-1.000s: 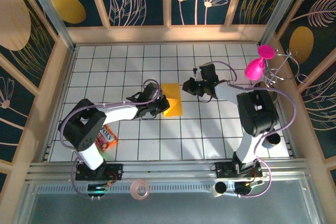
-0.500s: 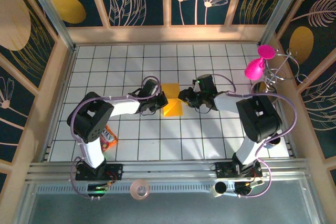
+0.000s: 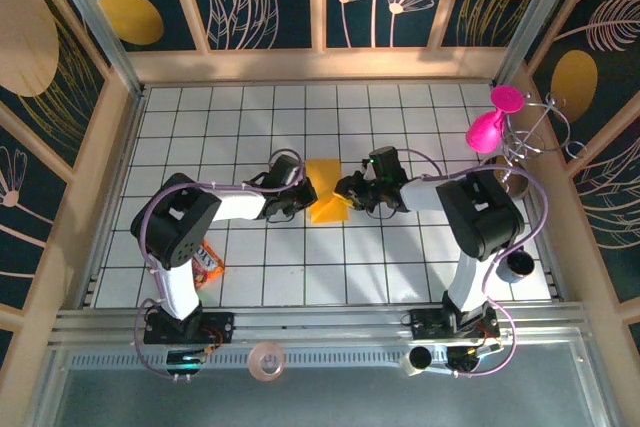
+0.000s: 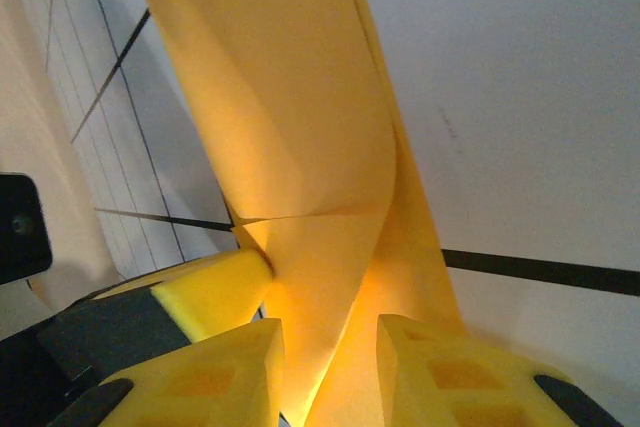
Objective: Fold a paper plane with a square sheet of paper (pick it up from the middle)
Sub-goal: Pick up the paper from the center of the table.
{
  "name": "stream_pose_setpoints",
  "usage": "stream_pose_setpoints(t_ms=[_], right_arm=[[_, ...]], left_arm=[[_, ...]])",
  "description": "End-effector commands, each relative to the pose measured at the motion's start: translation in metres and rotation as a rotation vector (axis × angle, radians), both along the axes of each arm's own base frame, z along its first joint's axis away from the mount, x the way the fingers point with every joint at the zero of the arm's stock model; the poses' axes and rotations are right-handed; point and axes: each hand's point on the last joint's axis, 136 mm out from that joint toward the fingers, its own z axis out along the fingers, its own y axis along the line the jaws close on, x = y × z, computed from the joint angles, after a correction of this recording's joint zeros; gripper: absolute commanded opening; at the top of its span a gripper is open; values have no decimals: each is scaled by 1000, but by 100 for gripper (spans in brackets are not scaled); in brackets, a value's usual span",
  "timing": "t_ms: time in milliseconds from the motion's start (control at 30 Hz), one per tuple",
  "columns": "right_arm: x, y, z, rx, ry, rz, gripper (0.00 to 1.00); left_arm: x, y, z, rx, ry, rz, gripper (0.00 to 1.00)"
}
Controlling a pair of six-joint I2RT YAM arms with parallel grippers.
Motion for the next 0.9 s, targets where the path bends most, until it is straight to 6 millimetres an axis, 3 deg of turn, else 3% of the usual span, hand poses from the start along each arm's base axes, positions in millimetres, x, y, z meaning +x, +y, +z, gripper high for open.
stream_pose_setpoints(t_ms=[0,600,867], right_arm=[[5,10,5,20,-9,12,30],[1,28,0,51,6,66,21],[-8,37,1,111,5,70,17]], left_arm=[[-10,13,-19,33,49,31,3],[-12,9,-12,-10,43,27,3],[-5,5,17,-57,-8,15,4]])
